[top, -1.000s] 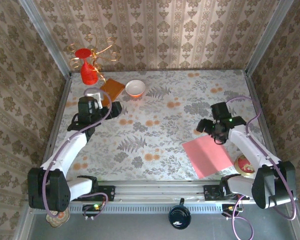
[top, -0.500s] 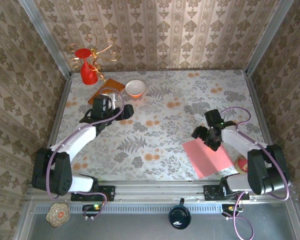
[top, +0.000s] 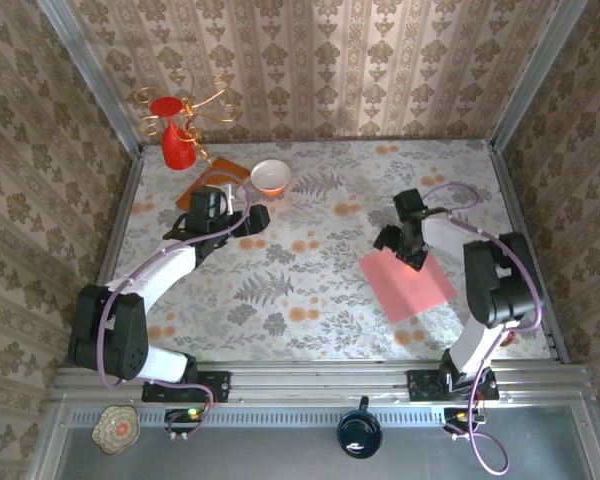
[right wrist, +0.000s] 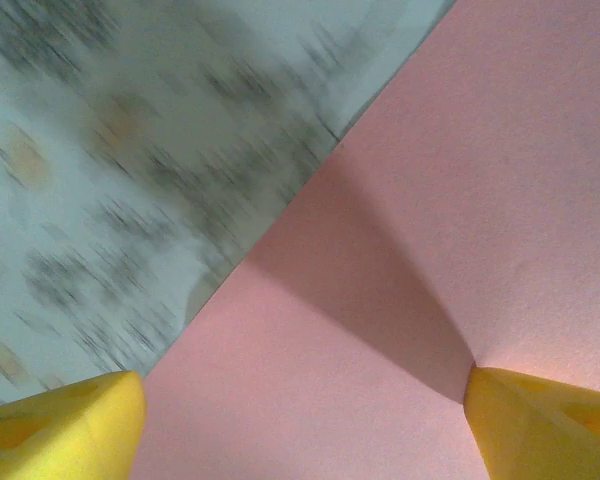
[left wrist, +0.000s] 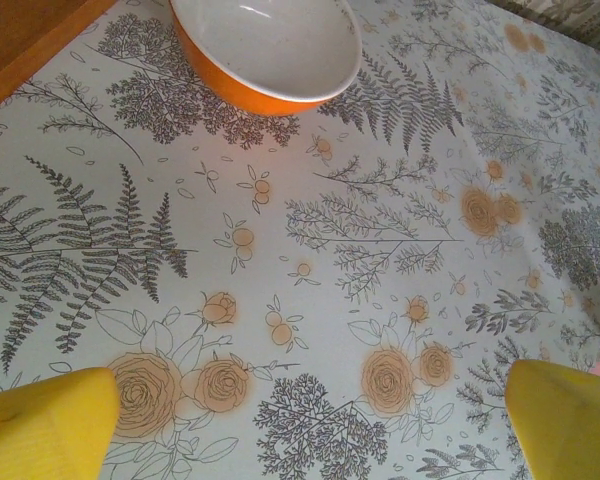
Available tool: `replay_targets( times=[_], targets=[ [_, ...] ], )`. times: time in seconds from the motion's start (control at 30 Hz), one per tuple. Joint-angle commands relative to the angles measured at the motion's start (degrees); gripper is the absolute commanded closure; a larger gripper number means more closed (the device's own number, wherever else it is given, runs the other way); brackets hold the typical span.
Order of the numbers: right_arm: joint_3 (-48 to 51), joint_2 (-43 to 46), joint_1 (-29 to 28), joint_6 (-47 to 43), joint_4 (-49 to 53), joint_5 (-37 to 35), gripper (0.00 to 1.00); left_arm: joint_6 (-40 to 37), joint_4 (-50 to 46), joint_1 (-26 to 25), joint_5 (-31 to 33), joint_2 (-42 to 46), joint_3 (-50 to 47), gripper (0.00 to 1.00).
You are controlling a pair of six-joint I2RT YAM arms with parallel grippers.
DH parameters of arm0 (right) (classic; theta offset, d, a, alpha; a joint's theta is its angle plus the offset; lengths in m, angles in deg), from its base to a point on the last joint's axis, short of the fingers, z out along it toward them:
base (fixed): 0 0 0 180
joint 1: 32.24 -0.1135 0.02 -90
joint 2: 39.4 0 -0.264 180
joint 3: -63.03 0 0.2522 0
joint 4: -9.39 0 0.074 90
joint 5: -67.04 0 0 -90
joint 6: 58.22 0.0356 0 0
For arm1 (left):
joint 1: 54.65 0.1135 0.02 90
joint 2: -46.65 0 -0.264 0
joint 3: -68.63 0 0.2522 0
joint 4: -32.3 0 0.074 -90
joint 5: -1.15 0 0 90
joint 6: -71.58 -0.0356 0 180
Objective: Fold a paper plane with a square sheet of paper (pick it up from the middle)
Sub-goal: Move the square sheet of paper to the center of the table.
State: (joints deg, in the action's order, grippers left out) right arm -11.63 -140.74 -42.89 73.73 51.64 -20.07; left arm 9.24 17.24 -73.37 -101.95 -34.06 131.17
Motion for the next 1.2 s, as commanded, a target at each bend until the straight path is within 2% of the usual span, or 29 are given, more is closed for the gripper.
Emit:
replay_targets(
  times=[0.0,0.3,0.4,0.5,0.6,0.73,0.87,1.0,1.1,1.17],
  targets=[
    [-6.51,-6.23,-0.79,-5.63,0.7,2.65,0.14,1.9,-0.99,-0.18,0.45,-0.31,0.82,0.0],
    [-20.62,-16.16,-10.32,-14.06,1.97,13.95,0.15,3.3,-1.25,-0.11,0.27,-0.35,-0.35,0.0],
    [-21.73,-17.06,-14.23,-19.46,4.48,15.11,0.15,3.43,-1.52,0.08,0.36,-0.67,-0.48,0.0],
    [-22.03,-16.95,-16.32,-25.52,6.2,18.55,0.16,3.8,-1.47,0.5,0.02,-0.77,-0.65,0.0],
    [-22.7,-14.38,-17.21,-29.12,8.01,17.95,0.18,4.2,-1.24,0.96,-0.58,-1.0,-0.7,0.0],
    [-21.07,-6.09,-15.8,-22.82,6.01,11.46,0.18,4.33,-1.84,1.05,-2.02,-1.5,0.49,0.0],
    [-10.0,3.73,-11.87,-10.16,-0.44,7.15,0.18,2.51,-5.03,-0.34,-2.98,-2.18,3.28,0.0],
    [1.62,10.2,-4.84,0.36,-3.08,8.45,0.23,-1.26,-11.0,-4.28,-2.81,-5.11,8.6,0.0],
    [7.13,11.87,-0.76,2.21,-5.06,11.93,0.27,-2.78,-14.72,-7.88,-3.71,-8.94,13.42,0.0],
    [8.08,11.16,-0.09,1.46,-4.66,12.83,0.3,-2.07,-15.38,-10.65,-5.32,-11.7,15.7,0.0]
  ],
)
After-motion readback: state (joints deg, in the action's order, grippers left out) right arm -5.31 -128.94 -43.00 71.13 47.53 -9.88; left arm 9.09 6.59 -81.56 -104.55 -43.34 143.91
